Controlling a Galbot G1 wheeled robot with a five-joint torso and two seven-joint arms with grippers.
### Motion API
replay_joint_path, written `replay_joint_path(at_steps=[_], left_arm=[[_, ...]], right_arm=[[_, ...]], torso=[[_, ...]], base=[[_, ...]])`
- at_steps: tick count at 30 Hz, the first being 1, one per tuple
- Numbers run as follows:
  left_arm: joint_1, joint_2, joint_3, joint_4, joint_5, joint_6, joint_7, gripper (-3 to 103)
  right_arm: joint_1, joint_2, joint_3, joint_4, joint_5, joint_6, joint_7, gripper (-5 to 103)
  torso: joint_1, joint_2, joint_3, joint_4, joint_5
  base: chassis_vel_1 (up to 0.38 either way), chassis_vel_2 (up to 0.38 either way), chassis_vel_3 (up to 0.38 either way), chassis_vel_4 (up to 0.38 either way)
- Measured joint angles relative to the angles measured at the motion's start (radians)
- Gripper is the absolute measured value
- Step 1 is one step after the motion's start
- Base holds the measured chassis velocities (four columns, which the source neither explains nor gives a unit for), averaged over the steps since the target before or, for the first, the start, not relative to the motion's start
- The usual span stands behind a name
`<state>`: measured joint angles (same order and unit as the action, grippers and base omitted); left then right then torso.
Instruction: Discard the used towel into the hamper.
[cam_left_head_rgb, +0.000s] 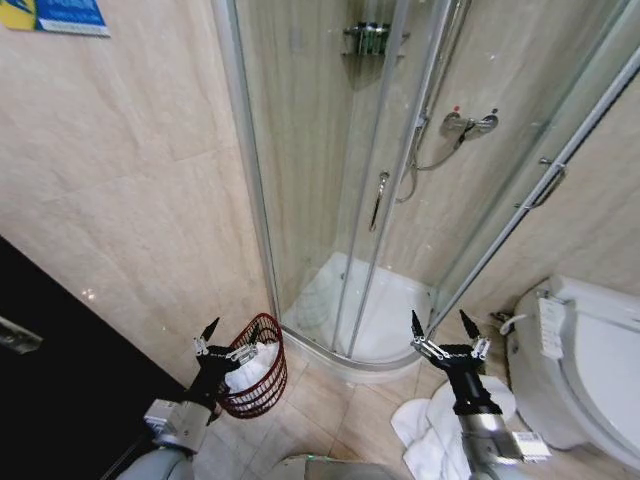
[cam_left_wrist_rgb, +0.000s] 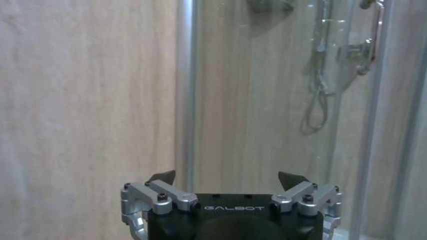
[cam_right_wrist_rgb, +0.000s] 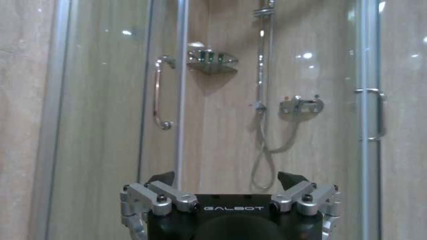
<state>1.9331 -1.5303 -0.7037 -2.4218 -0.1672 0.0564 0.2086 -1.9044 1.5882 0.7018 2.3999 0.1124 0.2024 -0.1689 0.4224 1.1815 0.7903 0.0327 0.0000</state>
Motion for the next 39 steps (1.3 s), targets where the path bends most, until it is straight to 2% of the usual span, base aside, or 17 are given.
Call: replay_joint_path(at_steps=[20,26,39], left_arm=[[0.0,0.0,0.0,0.0,0.0,0.0,0.0,100],[0.0,0.0,0.0,0.0,0.0,0.0,0.0,100],[0.0,0.0,0.0,0.0,0.0,0.0,0.0,100]], right_arm=[[0.0,0.0,0.0,0.0,0.0,0.0,0.0,100],[0.0,0.0,0.0,0.0,0.0,0.0,0.0,100],[0.0,0.0,0.0,0.0,0.0,0.0,0.0,100]], torso=[[-0.047,-0.106,-0.06,-0.0001,0.0],[-0.054,-0.121,-0.068,0.0,0.0],[-0.083,-0.185,-0.102,0.0,0.0]], base=[[-0.034,-0.032,-0.034,-0.036],[0.0,0.0,0.0,0.0],[0.0,0.0,0.0,0.0]])
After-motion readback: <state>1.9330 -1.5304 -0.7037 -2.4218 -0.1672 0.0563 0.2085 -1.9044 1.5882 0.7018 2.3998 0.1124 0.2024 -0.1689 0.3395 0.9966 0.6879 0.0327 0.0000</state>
